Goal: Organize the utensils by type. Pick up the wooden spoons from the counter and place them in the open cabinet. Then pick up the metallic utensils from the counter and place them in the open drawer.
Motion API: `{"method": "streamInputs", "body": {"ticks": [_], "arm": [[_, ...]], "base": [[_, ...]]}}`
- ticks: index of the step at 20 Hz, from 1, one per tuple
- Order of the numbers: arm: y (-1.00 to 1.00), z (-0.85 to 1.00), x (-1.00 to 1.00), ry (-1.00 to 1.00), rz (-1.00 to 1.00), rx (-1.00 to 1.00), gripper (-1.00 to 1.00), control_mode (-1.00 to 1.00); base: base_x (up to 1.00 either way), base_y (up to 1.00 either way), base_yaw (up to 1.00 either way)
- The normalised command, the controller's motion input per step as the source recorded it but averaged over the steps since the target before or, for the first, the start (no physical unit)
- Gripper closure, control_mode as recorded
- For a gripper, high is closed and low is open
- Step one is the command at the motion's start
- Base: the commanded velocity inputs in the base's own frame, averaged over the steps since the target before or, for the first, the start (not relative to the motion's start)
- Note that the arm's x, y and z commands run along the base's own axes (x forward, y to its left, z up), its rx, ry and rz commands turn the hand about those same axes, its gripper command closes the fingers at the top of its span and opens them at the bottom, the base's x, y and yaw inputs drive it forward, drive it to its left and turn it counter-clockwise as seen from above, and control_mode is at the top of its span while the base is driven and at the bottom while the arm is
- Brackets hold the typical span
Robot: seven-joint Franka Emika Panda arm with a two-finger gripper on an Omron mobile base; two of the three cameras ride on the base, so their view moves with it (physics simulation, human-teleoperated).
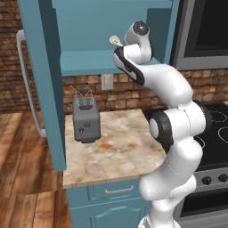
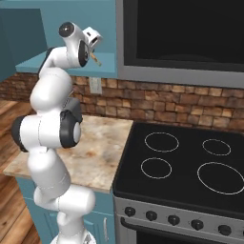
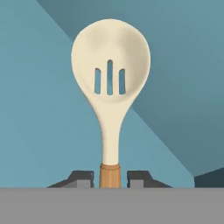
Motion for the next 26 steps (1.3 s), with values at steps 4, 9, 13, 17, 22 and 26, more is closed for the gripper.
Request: {"method": "streamInputs", "body": {"ticks": [4,9,13,17,22,26], "arm": [[0.21,-0.01,0.32,-0.02,0.00,-0.03,1.00,-1.00],[0.23,0.00,0.29,0.00,0.00,0.00,-1.00,-1.00],[0.11,-0.08,0.21,0.02,0.00,0.00,-1.00,-1.00],[0.00,-0.07,0.04,0.00,0.00,0.00,-1.00,-1.00],[0.00,-0.08,-0.04,0.07,0.00,0.00,-1.00,-1.00],[0.00,-0.12,-0.33,0.01,0.04,0.00,-1.00,-1.00]], "base": [[0.00,0.00,0.00],[0.00,0.00,0.00],[0.00,0.00,0.00],[0.00,0.00,0.00],[0.00,0.00,0.00],[0.00,0.00,0.00]]}}
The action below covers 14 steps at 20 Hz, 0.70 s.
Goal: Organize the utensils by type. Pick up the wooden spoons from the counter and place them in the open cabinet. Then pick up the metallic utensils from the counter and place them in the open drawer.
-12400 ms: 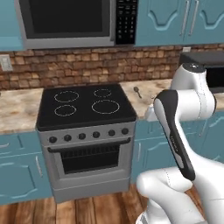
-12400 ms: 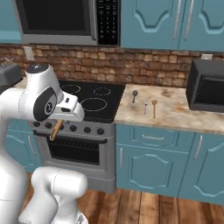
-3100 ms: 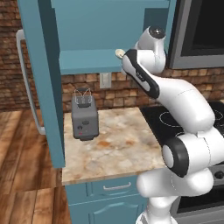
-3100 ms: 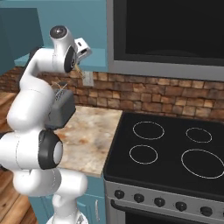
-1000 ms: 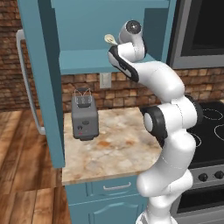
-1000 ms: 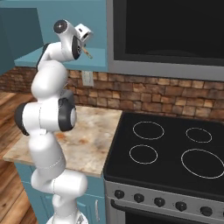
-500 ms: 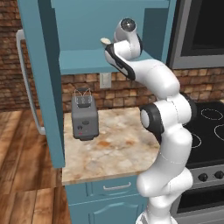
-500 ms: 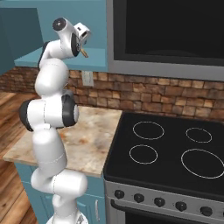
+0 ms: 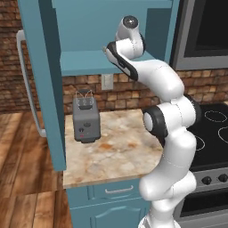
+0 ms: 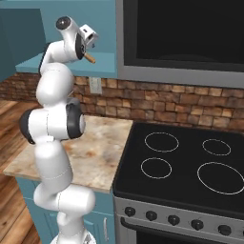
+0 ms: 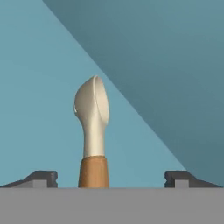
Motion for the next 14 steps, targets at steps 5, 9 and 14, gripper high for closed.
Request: {"method": "streamInputs", "body": {"ticks": [5,9,14], "arm": [[0.00,-0.05,-0.50,0.00,0.01,0.14,-1.00,-1.00],[0.00,-0.16,-0.57,0.00,0.00,0.16,-1.00,-1.00],[-0.01,-0.06,-0.89,-0.01,0.00,0.09,-1.00,-1.00]], "base": [[0.00,0.00,0.00],[0.00,0.00,0.00],[0.00,0.00,0.00]]}}
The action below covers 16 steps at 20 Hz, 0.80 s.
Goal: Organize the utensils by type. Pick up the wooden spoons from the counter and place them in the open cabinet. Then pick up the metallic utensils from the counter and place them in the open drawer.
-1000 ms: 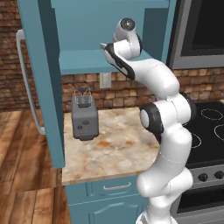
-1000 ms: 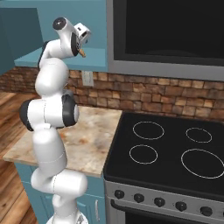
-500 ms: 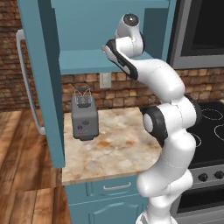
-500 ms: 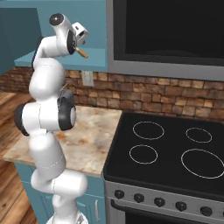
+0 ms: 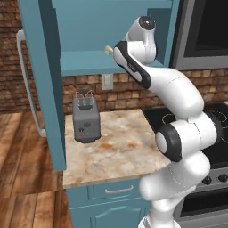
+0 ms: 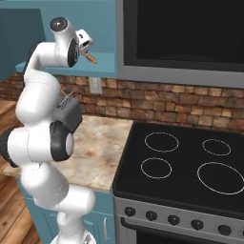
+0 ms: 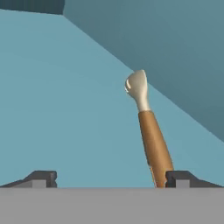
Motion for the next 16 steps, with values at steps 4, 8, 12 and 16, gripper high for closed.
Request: {"method": "streamInputs", "body": {"ticks": [4,8,12,16], "arm": [[-0.13,0.19,-0.99,0.00,0.00,0.07,-1.00,-1.00],[-0.06,0.13,-1.00,0.05,0.00,0.01,-1.00,-1.00],[0.00,0.06,-1.00,0.08,-0.01,-0.01,-1.00,-1.00],[-0.18,0.14,-1.00,0.13,0.00,0.03,-1.00,-1.00]], "base": [[0.00,0.00,0.00],[0.00,0.00,0.00],[0.00,0.00,0.00],[0.00,0.00,0.00]]}}
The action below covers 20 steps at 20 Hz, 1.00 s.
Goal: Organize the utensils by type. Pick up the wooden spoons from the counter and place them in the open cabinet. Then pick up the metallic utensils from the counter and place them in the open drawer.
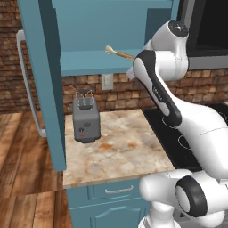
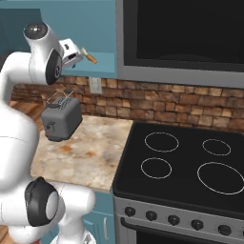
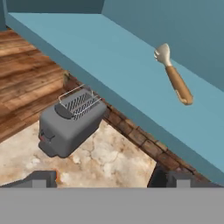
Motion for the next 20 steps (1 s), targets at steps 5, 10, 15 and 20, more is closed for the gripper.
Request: {"method": "streamInputs", "body": {"ticks": [5,10,15,20], "arm": [[-0.15,0.07,-1.00,0.20,0.00,0.05,-1.00,-1.00],[-0.01,-0.03,-1.00,0.21,-0.03,0.01,-1.00,-1.00],[-0.02,-0.01,-0.88,0.11,-0.13,0.00,-1.00,-1.00],[-0.14,-0.09,-0.56,0.05,-0.11,0.00,-1.00,-1.00]], "base": [[0.00,0.00,0.00],[0.00,0.00,0.00],[0.00,0.00,0.00],[0.00,0.00,0.00]]}}
